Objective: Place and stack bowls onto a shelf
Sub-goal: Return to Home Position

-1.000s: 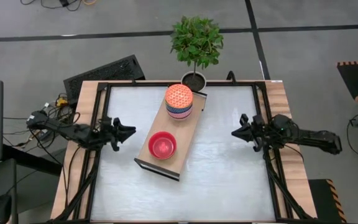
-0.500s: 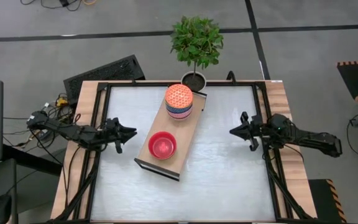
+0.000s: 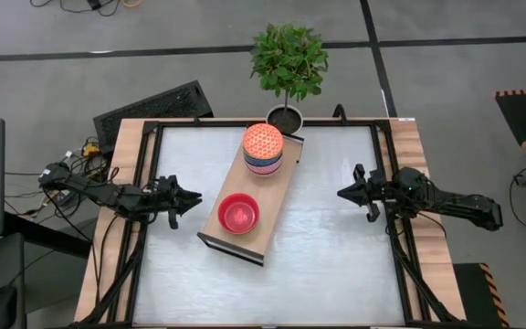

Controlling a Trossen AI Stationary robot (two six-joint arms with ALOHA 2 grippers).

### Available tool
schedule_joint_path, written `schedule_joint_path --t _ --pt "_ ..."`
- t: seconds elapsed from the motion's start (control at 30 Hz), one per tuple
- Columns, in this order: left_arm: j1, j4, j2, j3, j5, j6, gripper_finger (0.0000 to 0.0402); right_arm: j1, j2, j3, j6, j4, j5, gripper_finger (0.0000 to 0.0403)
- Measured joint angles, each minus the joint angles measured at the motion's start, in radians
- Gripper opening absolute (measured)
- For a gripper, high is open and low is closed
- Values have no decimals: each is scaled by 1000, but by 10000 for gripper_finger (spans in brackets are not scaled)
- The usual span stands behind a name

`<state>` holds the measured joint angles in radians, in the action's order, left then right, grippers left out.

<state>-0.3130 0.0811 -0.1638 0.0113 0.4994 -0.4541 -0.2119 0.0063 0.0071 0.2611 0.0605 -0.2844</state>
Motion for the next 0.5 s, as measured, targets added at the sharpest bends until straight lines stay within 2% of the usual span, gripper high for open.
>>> schedule_joint_path --t 0.2,0.5 --pt "0 -2 0 0 -76 -8 88 0 0 0 0 0 0 45" --pt "0 -3 0 0 -75 -9 88 0 0 -1 0 -1 -1 45"
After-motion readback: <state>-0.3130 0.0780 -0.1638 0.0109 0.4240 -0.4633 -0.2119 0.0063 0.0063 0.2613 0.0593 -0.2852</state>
